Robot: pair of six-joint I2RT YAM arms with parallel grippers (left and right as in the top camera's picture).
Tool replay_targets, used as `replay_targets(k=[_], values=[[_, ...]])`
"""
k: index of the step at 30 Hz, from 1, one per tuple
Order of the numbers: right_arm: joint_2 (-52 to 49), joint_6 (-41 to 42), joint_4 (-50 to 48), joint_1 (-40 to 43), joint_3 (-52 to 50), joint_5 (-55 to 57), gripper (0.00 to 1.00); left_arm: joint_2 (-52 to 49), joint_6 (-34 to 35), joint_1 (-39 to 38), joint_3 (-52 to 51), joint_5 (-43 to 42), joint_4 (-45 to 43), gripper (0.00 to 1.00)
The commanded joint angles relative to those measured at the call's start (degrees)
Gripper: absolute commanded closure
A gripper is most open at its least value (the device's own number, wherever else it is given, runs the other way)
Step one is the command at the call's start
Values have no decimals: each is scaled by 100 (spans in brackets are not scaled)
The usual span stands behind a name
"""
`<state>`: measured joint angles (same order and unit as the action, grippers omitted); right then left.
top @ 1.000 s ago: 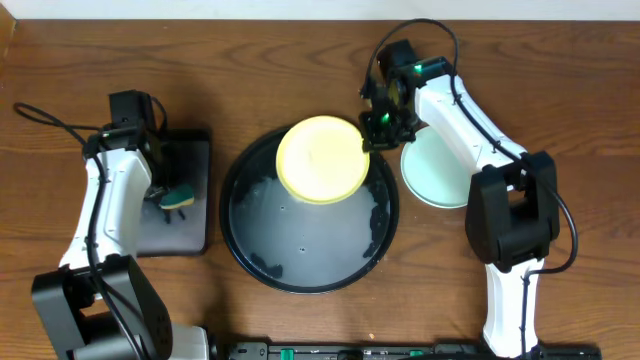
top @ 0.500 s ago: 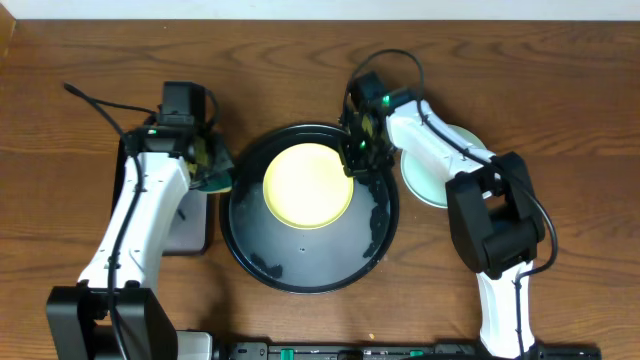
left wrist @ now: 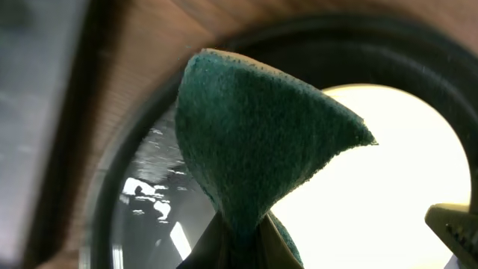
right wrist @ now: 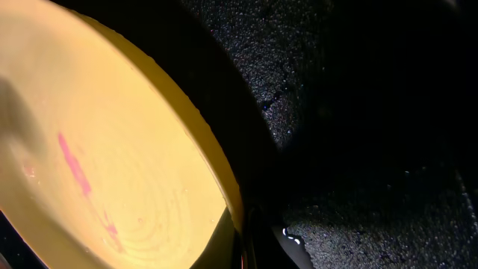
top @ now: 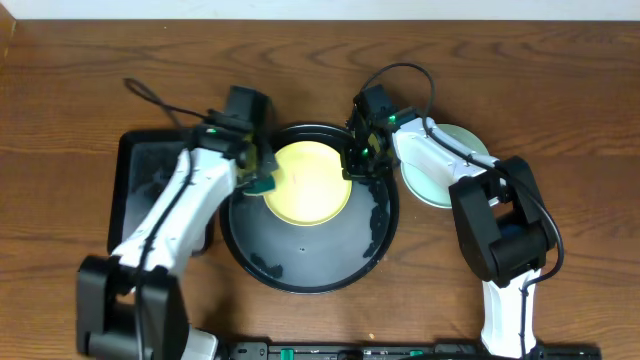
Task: Clean dirty plates on tray and stack at the side
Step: 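Scrub the yellow plate with the sponge in the left gripper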
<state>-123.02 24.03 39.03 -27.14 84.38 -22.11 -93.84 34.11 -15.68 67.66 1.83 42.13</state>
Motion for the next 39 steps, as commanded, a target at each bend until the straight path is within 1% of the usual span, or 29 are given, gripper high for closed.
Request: replay_targets(k=[1, 7, 10, 12, 15, 17, 18, 19, 21, 23, 24, 26, 28, 29, 30, 32, 39], values=[[-280, 166, -46, -57, -210, 280, 99, -468, 483, -297, 66, 44, -116, 93], [-280, 166, -46, -57, -212, 280, 99, -1198, 479, -599, 66, -175, -431, 93], [-280, 166, -52, -57, -210, 280, 99, -1491, 450, -710, 66, -581, -586, 92], [-280, 164, -52, -57, -210, 282, 99, -1604, 275, -776, 66, -848, -675, 93], [-280, 164, -48, -57, -212, 284, 99, -1620, -586, -804, 66, -1676, -964, 93], [-280, 164, -50, -57, -212, 284, 99, -1609, -1777, -802, 66, -2868, -1268, 93], [-280, 164, -52, -57, -212, 284, 99, -1609, -2092, -802, 66, -3244, -1322, 93], [-280, 164, -55, -57, -212, 286, 99, -1609, -2262, -802, 66, -3482, -1360, 93], [-280, 164, -57, -57, -212, 286, 99, -1611, -2262, -802, 66, -3425, -1377, 93], [-280, 164, -48, -57, -212, 295, 99, -1611, -2079, -802, 66, -3049, -1375, 93], [-280, 164, -46, -61, -212, 304, 99, -1611, -1821, -802, 66, -2710, -1355, 93], [-280, 164, -48, -66, -212, 306, 99, -1611, -918, -802, 66, -1722, -1196, 93], [-280, 164, -50, -66, -210, 323, 99, -1609, 271, -802, 66, -761, -844, 93], [-280, 164, -50, -68, -212, 326, 99, -1609, 815, -800, 66, -435, -660, 93], [-280, 164, -50, -68, -210, 326, 99, -1609, 1211, -802, 68, -221, -520, 93], [-280, 164, -48, -68, -212, 326, 99, -1609, 1495, -802, 72, -92, -400, 93], [-280, 164, -57, -72, -212, 345, 99, -1565, 1576, -800, 79, -74, -358, 93]])
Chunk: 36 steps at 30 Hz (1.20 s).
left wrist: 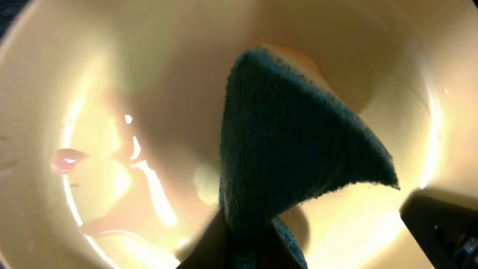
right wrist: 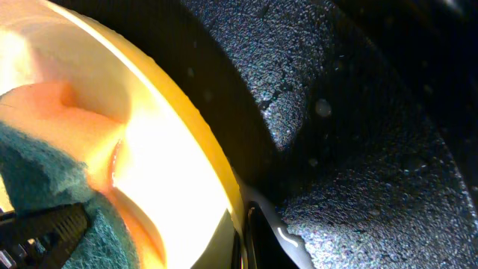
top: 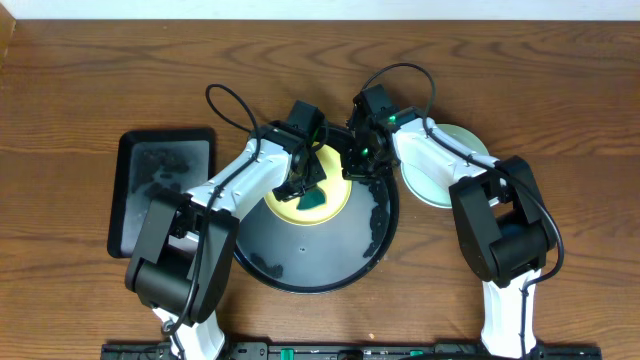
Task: Clean dirty plates on tray and stack at the side
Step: 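Scrub the yellow plate with the sponge in the left gripper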
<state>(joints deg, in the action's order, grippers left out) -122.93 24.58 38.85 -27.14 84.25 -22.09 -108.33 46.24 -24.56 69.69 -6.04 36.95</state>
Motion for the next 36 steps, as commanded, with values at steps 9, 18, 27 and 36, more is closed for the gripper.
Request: replay_targets(k=[9, 18, 27, 36], values=[[-289, 111, -39, -72, -197, 363, 99, -116, 149, 101, 31, 2135, 162, 93], [-289, 111, -48, -72, -197, 365, 99, -118, -1904, 74, 28, 1351, 20, 93], [-289, 109, -35, -72, -199, 365, 99, -118, -3571, 72, 28, -2227, -691, 93], [-289, 109, -31, -72, -199, 365, 99, -118, -1399, 74, 28, 1467, -446, 93]])
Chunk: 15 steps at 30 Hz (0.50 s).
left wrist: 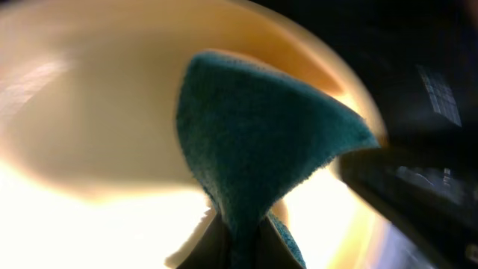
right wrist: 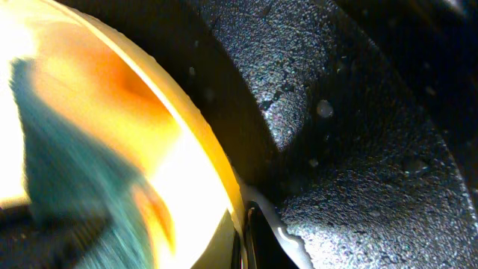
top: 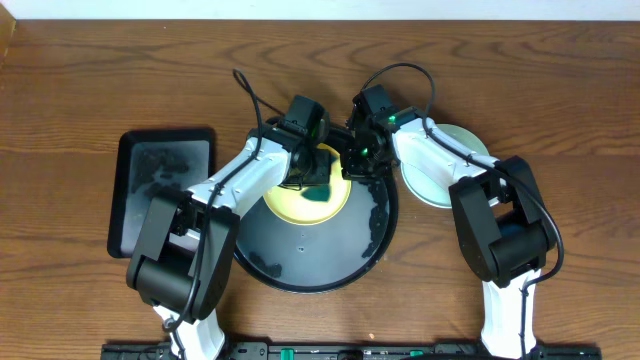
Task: Clean dirty plates on tray and stack at the side
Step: 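Scrub the yellow plate with the sponge in the left gripper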
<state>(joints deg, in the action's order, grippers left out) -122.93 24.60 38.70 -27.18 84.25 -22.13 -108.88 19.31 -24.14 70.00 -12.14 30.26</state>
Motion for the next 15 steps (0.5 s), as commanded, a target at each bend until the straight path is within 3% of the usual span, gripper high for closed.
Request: replay_targets(k=[1, 4, 10, 15], values=[[-289, 107, -15, -68, -199, 369, 99, -63, 1598, 33, -2, 2549, 350, 93], [-289, 107, -15, -68, -199, 372, 99, -63, 2177, 33, -2, 3246, 807, 93], [-289, 107, -33, -68, -199, 374, 99, -63, 2275, -26, -2, 3029, 1403, 92], [-289, 107, -33, -68, -199, 374, 99, -63, 957, -116, -2, 1657, 1281, 93]])
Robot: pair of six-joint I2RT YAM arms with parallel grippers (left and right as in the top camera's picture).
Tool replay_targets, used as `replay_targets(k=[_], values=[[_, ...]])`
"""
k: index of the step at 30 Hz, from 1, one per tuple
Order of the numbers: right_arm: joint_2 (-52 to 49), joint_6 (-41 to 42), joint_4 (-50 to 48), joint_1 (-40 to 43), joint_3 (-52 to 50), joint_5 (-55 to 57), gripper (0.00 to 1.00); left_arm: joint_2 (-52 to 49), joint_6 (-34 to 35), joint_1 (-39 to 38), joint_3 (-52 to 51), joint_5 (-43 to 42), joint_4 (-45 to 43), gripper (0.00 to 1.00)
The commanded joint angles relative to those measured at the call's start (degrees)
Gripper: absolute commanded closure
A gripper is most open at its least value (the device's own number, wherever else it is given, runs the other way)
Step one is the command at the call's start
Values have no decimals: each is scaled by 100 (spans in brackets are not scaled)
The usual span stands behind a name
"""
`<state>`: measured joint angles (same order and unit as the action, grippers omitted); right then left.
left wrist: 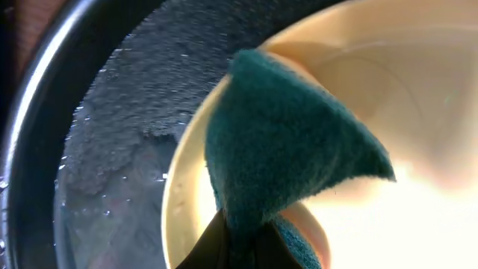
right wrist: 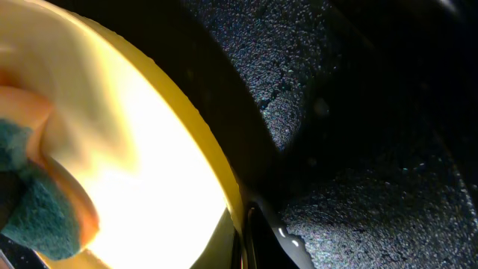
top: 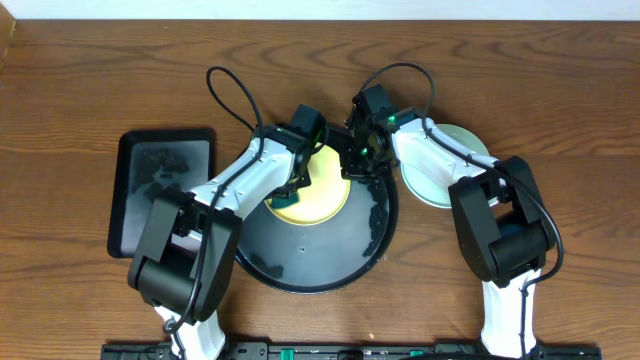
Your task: Clean dirty plates on tray and stack at the side
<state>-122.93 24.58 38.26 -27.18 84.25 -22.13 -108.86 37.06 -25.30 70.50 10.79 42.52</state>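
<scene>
A yellow plate lies in the upper part of the round black tray. My left gripper is shut on a green and orange sponge, which rests on the plate's left side. My right gripper is shut on the plate's right rim; the sponge shows at the left of that view. A pale green plate lies on the table right of the tray.
A black rectangular tray sits at the far left on the wooden table. Water beads on the round tray's floor. Both arms' cables loop over the back of the tray.
The sponge in my left gripper has moved from the plate's right-centre to its left edge. My right gripper still clamps the rim and the plate has not moved.
At first my left gripper held the sponge over the round tray's left rim while my right gripper clamped the yellow plate, which bore a pink smear. Then the sponge lay on the plate's middle, then right-centre, now the left edge.
</scene>
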Motion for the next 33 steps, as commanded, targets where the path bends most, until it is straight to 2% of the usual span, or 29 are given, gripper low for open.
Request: replay_targets(k=[1, 2, 5, 7, 10, 13, 17, 25, 33], values=[[-289, 109, 11, -68, -199, 374, 99, -66, -1165, -9, -52, -994, -50, 93], [-289, 109, 11, -68, -199, 374, 99, -66, -1687, -13, -52, -1556, -205, 93], [-289, 109, 13, -68, -199, 372, 99, -66, -2691, -13, -52, -2706, -507, 93], [-289, 109, 20, -68, -199, 374, 99, -66, -2955, -13, -52, -3025, -691, 93], [-289, 109, 20, -68, -199, 387, 99, -66, -2938, 0, -52, -2900, -1008, 93], [-289, 109, 24, -68, -199, 387, 99, -66, -2577, 44, -42, -2267, -1294, 92], [-289, 107, 31, -68, -199, 391, 99, -33, -2052, 267, 195, -1405, -1165, 92], [-289, 109, 26, -68, -199, 389, 99, 468, -2020, 1165, 931, -1351, -245, 93], [-164, -7, 96, -68, -173, 306, 99, 1283, -1978, 2124, 1032, -1351, 597, 93]])
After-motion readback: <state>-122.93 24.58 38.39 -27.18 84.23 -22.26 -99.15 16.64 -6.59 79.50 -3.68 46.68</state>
